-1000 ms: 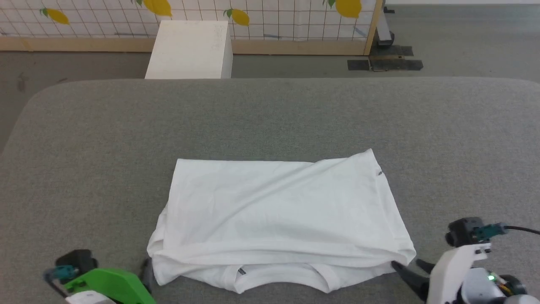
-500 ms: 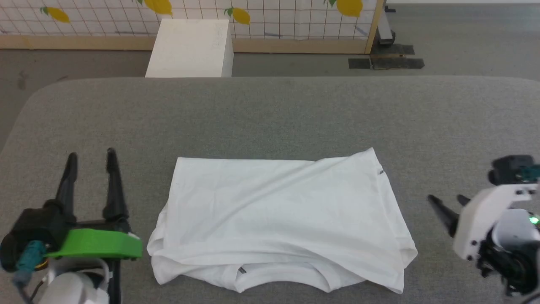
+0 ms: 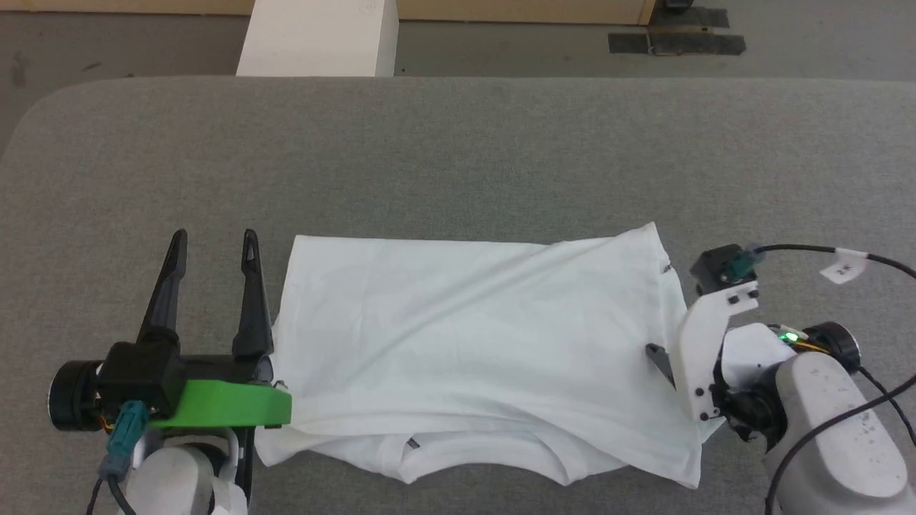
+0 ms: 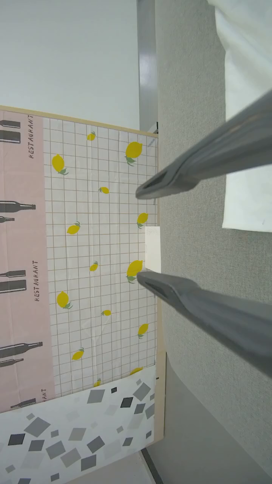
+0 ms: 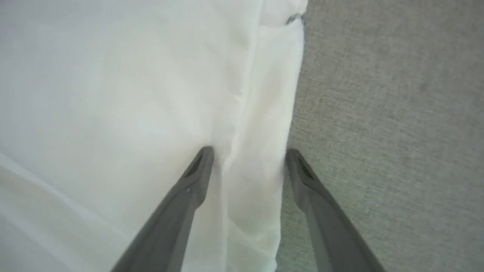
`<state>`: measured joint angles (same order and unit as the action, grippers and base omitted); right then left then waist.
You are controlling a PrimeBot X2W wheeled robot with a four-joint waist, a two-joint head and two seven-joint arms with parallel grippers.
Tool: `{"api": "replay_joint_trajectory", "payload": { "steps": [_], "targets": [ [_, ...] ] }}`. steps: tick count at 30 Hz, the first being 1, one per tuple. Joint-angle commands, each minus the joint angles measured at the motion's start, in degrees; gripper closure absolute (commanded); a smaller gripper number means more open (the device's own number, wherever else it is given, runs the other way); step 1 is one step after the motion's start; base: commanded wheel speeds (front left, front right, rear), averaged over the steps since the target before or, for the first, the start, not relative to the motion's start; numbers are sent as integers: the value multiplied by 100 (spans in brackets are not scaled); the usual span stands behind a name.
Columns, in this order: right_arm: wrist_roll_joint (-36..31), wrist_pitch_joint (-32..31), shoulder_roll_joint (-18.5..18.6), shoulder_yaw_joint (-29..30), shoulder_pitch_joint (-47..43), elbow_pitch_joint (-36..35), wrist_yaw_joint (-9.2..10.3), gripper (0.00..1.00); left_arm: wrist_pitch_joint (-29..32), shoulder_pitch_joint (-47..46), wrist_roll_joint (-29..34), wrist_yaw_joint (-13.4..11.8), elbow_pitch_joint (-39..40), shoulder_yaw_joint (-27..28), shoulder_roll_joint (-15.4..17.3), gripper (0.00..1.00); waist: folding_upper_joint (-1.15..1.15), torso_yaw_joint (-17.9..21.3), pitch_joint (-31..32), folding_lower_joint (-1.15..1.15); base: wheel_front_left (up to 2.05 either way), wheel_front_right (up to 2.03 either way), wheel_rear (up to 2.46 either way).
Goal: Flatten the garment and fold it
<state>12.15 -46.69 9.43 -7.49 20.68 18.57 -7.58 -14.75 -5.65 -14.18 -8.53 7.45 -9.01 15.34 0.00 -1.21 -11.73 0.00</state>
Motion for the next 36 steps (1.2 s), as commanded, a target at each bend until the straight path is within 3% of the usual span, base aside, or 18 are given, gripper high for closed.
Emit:
{"api": "replay_joint_trajectory", "payload": {
  "steps": [1, 4, 5, 6, 7, 13, 20, 25, 29, 36],
  "targets": [
    [-65, 51, 45, -105, 105, 139, 9, 0, -24, -49, 107, 61, -32, 54, -53, 0, 0, -1, -50, 0, 0, 0, 0],
    [-2, 30, 38, -289, 185, 468, 9, 0, -24, -31, 161, 173, -100, 153, -167, 0, 0, 12, -67, 0, 0, 0, 0],
    [64, 25, 35, -326, 214, 553, 9, 60, -24, -21, 181, 220, -127, 182, -206, 0, 0, 17, -63, 0, 0, 0, 0],
    [124, 68, 34, -326, 243, 592, 9, 75, -24, -10, 189, 252, -152, 211, -238, 0, 0, 23, -58, 0, 0, 0, 0],
    [199, 140, 68, -343, 285, 630, 9, 100, -24, 5, 212, 292, -174, 260, -279, 0, 0, 33, -46, 0, 0, 0, 0],
    [523, 367, 473, 28, 293, 673, 9, 100, -24, 111, 313, 449, -259, 457, -425, 0, 0, 68, 48, 0, 0, 0, 0],
    [207, 326, 1138, 814, 123, 832, 9, 100, -25, 246, 424, 608, -323, 633, -524, 0, 0, 127, 137, 0, 0, 0, 0],
    [-4, 208, 1237, 1013, 77, 689, 9, 100, -25, 254, 500, 703, -360, 685, -595, 0, 0, 140, 198, 0, 0, 0, 0],
    [154, -84, 1352, 676, 9, 59, 9, 100, -25, 281, 541, 768, -374, 738, -658, 0, 0, 141, 288, 0, 0, 0, 0],
    [1301, -879, 1497, -43, -220, -1765, 9, 100, -25, 380, 590, 861, -333, 845, -772, 0, 0, 113, 369, 0, 0, 0, 0]
  ]
}}
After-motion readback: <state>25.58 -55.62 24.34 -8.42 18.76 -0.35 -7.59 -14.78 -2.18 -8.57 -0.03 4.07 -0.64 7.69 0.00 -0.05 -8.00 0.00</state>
